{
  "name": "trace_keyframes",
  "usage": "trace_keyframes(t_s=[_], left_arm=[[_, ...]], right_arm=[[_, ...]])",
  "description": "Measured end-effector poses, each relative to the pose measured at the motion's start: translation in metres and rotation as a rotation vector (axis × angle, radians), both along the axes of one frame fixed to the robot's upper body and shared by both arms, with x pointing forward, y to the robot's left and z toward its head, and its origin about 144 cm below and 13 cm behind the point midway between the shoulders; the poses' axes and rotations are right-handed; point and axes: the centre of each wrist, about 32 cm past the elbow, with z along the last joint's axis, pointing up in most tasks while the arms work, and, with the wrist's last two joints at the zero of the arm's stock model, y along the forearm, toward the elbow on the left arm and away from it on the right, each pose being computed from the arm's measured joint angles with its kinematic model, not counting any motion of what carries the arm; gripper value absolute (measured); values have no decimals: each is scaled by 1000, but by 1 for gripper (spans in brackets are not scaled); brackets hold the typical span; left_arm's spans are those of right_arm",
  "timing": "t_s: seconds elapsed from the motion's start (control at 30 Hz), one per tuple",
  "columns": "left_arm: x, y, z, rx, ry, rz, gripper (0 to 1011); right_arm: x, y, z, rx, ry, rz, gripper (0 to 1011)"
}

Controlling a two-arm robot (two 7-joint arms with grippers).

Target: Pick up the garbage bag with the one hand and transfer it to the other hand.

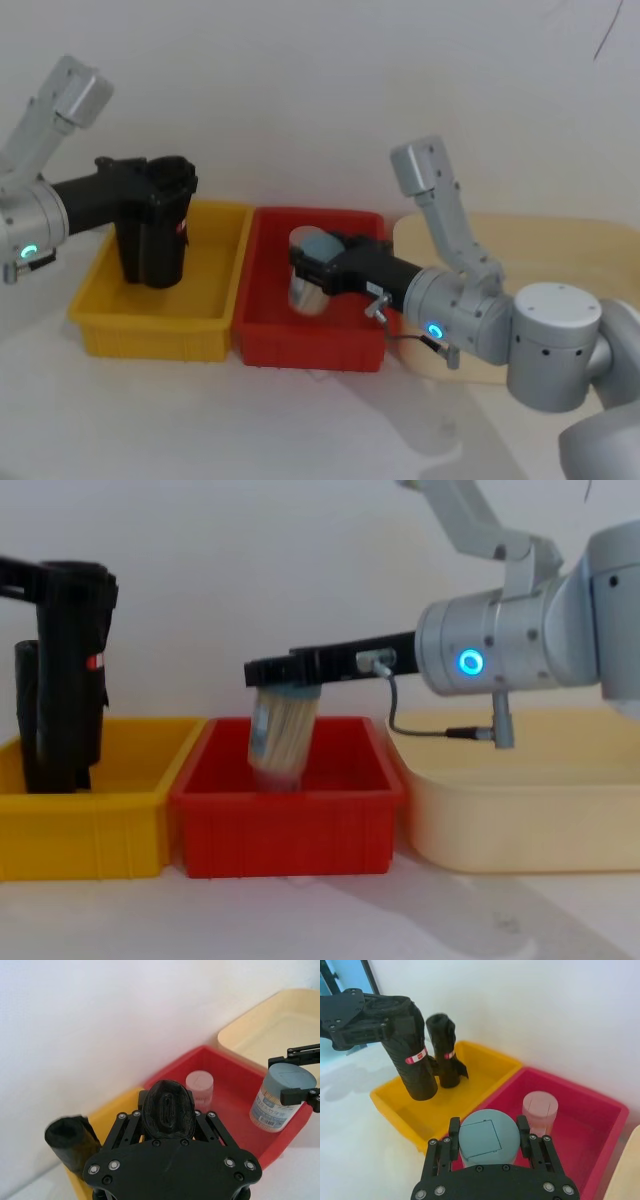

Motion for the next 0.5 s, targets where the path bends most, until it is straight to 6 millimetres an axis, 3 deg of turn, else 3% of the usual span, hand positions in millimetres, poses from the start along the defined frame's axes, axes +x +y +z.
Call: trace_keyframes(t_s=[0.27,0.5], left_arm=[[4,-2,18,-17,-50,-54,364],[19,-5,31,-65,-87,-136,364]], right_arm=[[-2,-8,14,44,-29,-10,663],[-2,-20,24,75,-57,-56,663]])
